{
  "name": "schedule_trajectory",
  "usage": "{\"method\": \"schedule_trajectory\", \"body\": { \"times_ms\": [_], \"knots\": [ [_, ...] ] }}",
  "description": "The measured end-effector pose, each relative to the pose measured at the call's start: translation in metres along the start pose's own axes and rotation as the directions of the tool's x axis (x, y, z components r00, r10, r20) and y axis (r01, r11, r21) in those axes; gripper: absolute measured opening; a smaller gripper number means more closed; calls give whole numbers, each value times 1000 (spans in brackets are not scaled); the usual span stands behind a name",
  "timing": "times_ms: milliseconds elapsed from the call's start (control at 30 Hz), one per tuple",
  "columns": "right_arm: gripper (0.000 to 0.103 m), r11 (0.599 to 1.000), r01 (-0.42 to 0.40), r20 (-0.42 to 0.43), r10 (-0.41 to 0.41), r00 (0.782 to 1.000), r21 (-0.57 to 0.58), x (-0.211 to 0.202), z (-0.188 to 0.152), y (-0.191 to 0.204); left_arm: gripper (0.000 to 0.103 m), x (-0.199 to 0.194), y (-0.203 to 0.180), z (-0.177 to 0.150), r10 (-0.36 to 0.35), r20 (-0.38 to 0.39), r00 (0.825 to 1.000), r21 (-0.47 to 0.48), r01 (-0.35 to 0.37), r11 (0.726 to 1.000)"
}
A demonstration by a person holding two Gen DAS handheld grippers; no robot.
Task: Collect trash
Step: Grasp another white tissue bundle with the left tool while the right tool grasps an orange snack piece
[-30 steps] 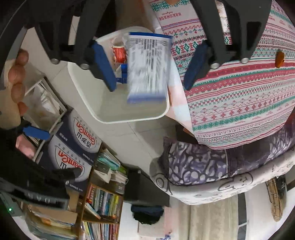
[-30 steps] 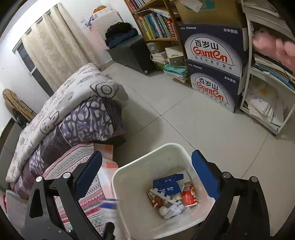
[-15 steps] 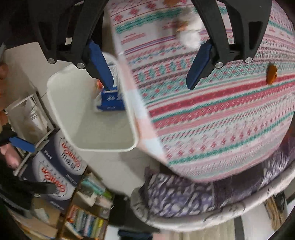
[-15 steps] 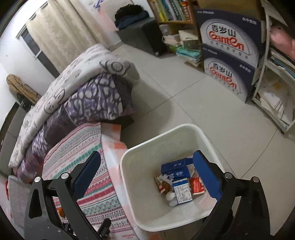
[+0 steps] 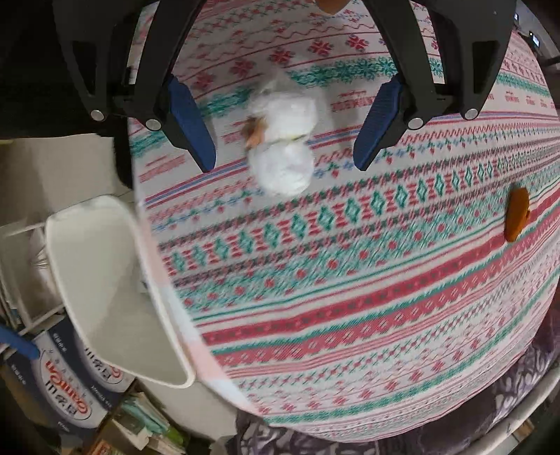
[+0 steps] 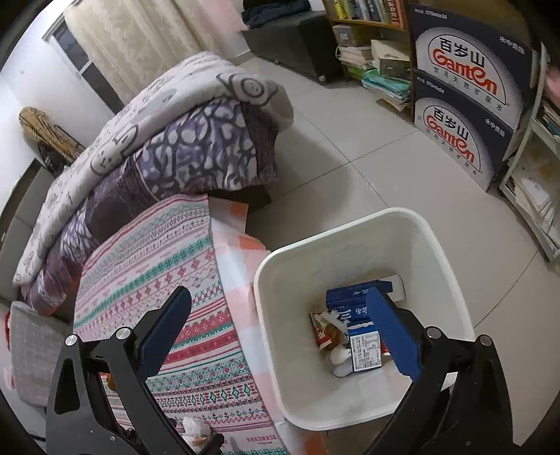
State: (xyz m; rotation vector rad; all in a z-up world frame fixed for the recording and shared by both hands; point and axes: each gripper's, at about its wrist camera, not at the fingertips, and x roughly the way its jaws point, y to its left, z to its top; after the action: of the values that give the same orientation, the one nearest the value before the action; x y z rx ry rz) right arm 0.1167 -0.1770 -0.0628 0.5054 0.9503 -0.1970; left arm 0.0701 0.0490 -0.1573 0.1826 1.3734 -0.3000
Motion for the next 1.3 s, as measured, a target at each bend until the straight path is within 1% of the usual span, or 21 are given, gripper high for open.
{"method": "schedule_trajectory", "body": {
  "times_ms": [33,100,133,167,200,300,367,467,500,533,600,633,733,767,800,900,1000,1133,1200,1233,1300],
  "knots": [
    [96,1000,2,-4,-3,1000,-3,2,-1,3,66,2,2,-3,-2,3,1000,-6,2,1000],
    [96,1000,9,-16,-10,1000,-14,9,-5,10,43,2,8,-8,8,18,1000,-5,-8,1000],
    [96,1000,15,-23,-16,1000,-24,13,-7,15,33,-2,9,-10,-11,29,1000,10,11,1000],
    [96,999,19,-27,-20,999,-31,17,-9,20,32,-5,12,-13,-30,32,999,13,30,999],
    [96,999,24,-31,-26,999,-40,21,-11,24,32,-9,16,-16,-41,44,998,10,40,999],
    [96,997,33,-44,-36,998,-71,33,-17,41,32,-23,37,-21,-28,84,996,-15,29,999],
    [96,994,31,-60,-38,997,-106,42,-23,54,32,-35,61,-25,-23,107,994,-59,29,998],
    [96,982,33,-87,-50,995,-187,58,-35,82,32,-59,112,-31,34,152,988,-151,-10,988],
    [96,975,32,-98,-55,994,-221,64,-40,93,32,-71,132,-33,59,175,983,-190,-25,981],
    [96,968,30,-108,-59,992,-250,67,-46,102,32,-81,148,-35,84,197,977,-224,-38,974],
    [96,948,19,-134,-64,989,-317,75,-59,123,32,-111,190,-40,149,255,955,-308,-65,949],
    [96,935,10,-149,-67,987,-355,80,-70,137,32,-120,207,-42,168,275,947,-340,-67,938],
    [96,915,-37,-196,-46,980,-401,90,-100,177,32,-155,256,-57,228,343,911,-464,-47,885],
    [96,914,-60,-216,-32,976,-402,93,-110,190,32,-162,266,-61,240,355,904,-496,-36,868],
    [96,911,-90,-243,-11,970,-402,98,-125,209,32,-163,273,-58,247,360,900,-515,-29,856],
    [96,898,-131,-267,16,963,-420,106,-156,252,32,-169,293,-56,259,372,891,-564,-4,826],
    [96,881,-154,-271,31,962,-447,111,-185,295,32,-172,300,-58,255,375,892,-575,8,818],
    [96,849,-125,-243,-5,970,-514,119,-215,337,32,-176,307,-62,264,376,888,-583,6,812],
    [95,832,-75,-208,-49,977,-549,123,-224,347,32,-179,314,-65,264,387,884,-588,16,809],
    [95,831,-64,-203,-60,977,-553,125,-227,348,33,-181,316,-67,264,391,881,-591,20,806],
    [85,837,-51,-202,-72,977,-545,129,-230,346,32,-181,321,-69,265,396,879,-597,28,802]
  ]
}}
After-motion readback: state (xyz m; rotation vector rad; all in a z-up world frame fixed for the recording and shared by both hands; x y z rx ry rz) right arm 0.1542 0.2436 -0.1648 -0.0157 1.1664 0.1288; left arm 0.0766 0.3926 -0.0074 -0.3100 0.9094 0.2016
